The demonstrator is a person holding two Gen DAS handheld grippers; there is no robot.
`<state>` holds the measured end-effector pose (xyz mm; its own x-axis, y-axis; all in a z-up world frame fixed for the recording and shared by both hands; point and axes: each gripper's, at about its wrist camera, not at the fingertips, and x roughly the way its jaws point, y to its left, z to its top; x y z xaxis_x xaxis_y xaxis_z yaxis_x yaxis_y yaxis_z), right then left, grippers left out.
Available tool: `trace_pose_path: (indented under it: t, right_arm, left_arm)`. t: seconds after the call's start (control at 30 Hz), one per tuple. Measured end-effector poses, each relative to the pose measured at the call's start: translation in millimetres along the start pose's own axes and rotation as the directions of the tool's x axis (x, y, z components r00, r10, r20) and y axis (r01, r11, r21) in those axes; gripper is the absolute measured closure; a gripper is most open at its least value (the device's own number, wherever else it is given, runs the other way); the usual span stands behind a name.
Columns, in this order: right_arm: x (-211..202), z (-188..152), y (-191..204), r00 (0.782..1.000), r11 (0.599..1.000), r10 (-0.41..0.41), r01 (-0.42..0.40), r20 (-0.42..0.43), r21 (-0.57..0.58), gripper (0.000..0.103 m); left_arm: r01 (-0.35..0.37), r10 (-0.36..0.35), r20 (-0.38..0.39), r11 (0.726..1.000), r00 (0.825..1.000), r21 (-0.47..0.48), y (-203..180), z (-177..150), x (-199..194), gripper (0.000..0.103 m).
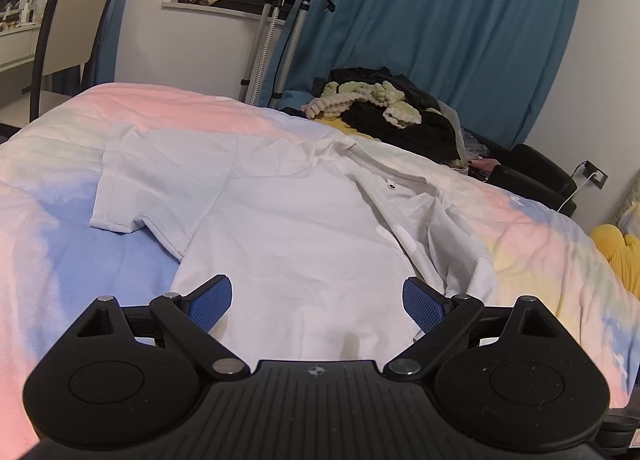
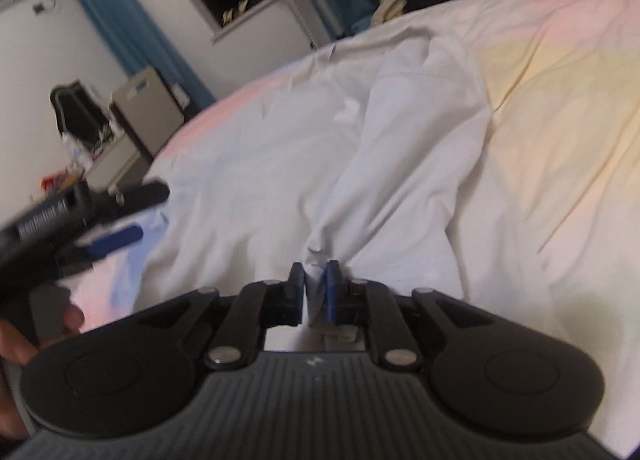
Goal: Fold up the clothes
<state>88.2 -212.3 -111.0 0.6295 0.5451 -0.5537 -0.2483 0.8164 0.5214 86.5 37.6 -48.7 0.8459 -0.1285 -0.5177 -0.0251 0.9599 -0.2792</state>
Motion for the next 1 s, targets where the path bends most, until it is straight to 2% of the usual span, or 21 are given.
trace_pose_path:
  t: [0.1, 0.13, 0.23, 0.3, 0.33, 0.37, 0.43, 0.47, 0.57, 0.7, 0.8, 0.9, 0.97, 1.0]
  right_arm:
    - [-23.2, 7.8, -8.8, 0.998, 0.997, 0.047, -0.049, 0.043, 0.065, 0.057]
    - [-33.6, 11.7, -11.9, 0.996, 0.994, 0.060, -0.065, 0.071, 0.082, 0.053]
    - [-66.4, 22.1, -32.9, 0.985, 0.986, 0.021, -0.049, 0.170, 0.160, 0.049]
    - [-88.3, 28.9, -47.3, 0.972, 0.976, -0.011, -0.040, 0.234, 0.213, 0.048]
    - [-90.1, 30.8, -59.5, 0.970, 0.965, -0.051, -0.013, 0.238, 0.260, 0.048]
    - [-88.5, 31.4, -72.8, 0.970, 0.947, -0.087, 0.010, 0.225, 0.322, 0.048]
    - [-77.8, 25.1, -99.5, 0.979, 0.897, -0.109, 0.021, 0.174, 0.442, 0.048]
    - [-72.3, 21.9, -107.2, 0.983, 0.879, -0.104, 0.019, 0.151, 0.477, 0.048]
    - [-58.8, 15.0, -108.2, 0.993, 0.866, -0.048, -0.014, 0.111, 0.500, 0.053]
    - [-67.6, 20.1, -89.2, 0.984, 0.898, 0.010, -0.087, 0.178, 0.432, 0.056]
    - [-71.5, 20.8, -73.8, 0.984, 0.912, 0.051, -0.115, 0.170, 0.394, 0.056]
    - [-60.7, 14.2, -68.4, 0.995, 0.933, -0.016, -0.019, 0.096, 0.358, 0.056]
    - [-53.3, 6.6, -75.1, 0.997, 0.930, -0.043, 0.018, 0.061, 0.368, 0.056]
    - [-50.5, 4.2, -76.4, 0.998, 0.929, -0.031, 0.009, 0.055, 0.371, 0.056]
  left_arm:
    - [0.006, -0.006, -0.003, 1.000, 1.000, -0.006, 0.3, 0.4, -0.4, 0.009]
    - [0.008, -0.008, -0.003, 1.000, 1.000, -0.008, 0.6, 0.8, -0.6, 0.009]
    - [0.015, -0.015, -0.005, 1.000, 1.000, -0.017, 2.0, 1.4, -1.6, 0.009]
    - [0.021, -0.021, -0.008, 0.999, 1.000, -0.027, 3.6, 1.1, -2.9, 0.009]
    - [0.024, -0.024, -0.010, 0.999, 1.000, -0.031, 4.0, 1.0, -3.0, 0.009]
    - [0.025, -0.025, -0.011, 0.999, 1.000, -0.031, 4.0, 1.0, -2.7, 0.009]
    - [0.027, -0.028, -0.014, 0.999, 1.000, -0.032, 4.1, 1.1, -2.1, 0.009]
    - [0.027, -0.028, -0.016, 0.999, 0.999, -0.033, 4.2, 1.2, -1.2, 0.009]
    - [0.029, -0.030, -0.022, 0.999, 0.999, -0.033, 4.5, 1.2, 0.1, 0.009]
    - [0.037, -0.038, -0.025, 0.998, 0.999, -0.042, 6.1, 1.4, -0.2, 0.009]
    - [0.039, -0.040, -0.026, 0.998, 0.999, -0.040, 6.2, 1.2, 0.1, 0.009]
    - [0.039, -0.040, -0.030, 0.999, 0.999, -0.035, 6.0, 0.5, 1.0, 0.009]
    - [0.039, -0.040, -0.032, 0.999, 0.999, -0.033, 5.5, 0.0, 1.5, 0.009]
    - [0.040, -0.041, -0.033, 0.999, 0.999, -0.032, 5.2, -0.2, 2.0, 0.009]
